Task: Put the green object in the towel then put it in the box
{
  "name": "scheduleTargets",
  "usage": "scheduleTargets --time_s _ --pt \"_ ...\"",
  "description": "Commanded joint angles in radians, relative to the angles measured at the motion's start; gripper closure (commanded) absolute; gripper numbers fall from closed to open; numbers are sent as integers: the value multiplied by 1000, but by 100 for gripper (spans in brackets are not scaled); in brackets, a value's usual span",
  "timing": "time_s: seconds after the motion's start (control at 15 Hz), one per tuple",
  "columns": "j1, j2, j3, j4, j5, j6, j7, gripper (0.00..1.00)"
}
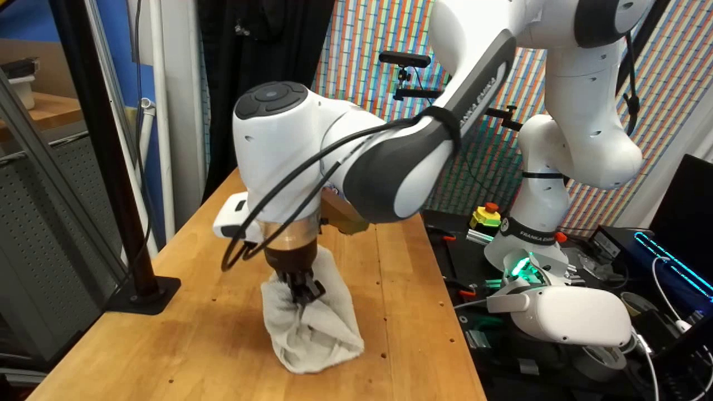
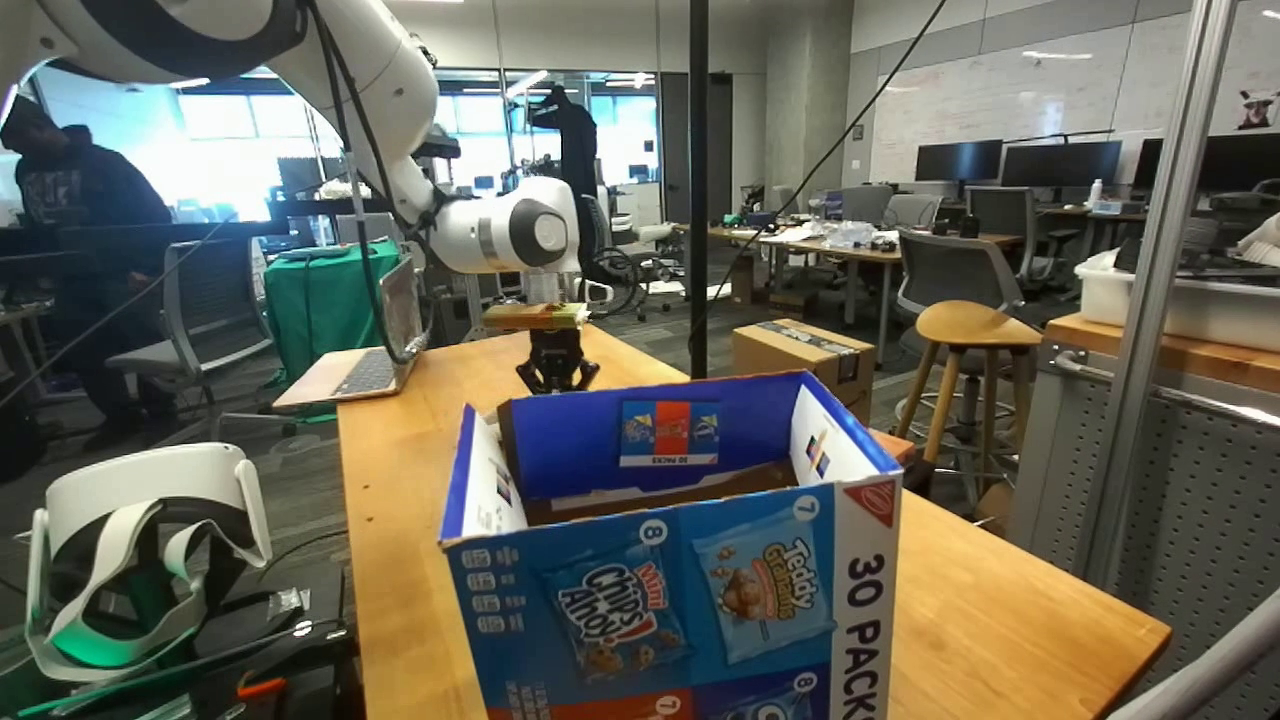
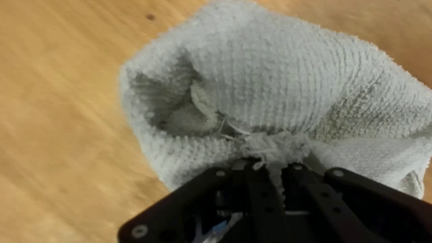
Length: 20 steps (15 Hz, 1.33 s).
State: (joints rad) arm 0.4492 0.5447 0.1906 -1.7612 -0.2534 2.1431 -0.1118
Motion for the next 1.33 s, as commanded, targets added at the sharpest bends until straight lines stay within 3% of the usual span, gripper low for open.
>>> scheduleTargets --time_s 0.0,0.33,0.4,0.47,0.67,1.0,1.07,1.27 --pt "-48 15 -91 -8 -130 7 63 95" --pt "-107 18 -113 -11 -155 -8 81 92" --pt "-114 12 -101 -21 -141 -4 74 66" --pt "-114 6 -94 -30 -137 0 77 64" --pt "-116 -26 -61 -76 -109 17 76 45" --pt "-139 -161 18 -225 0 104 50 7" --pt "-140 -195 29 -262 17 129 51 1" --pt "-144 -303 51 -365 51 197 51 0"
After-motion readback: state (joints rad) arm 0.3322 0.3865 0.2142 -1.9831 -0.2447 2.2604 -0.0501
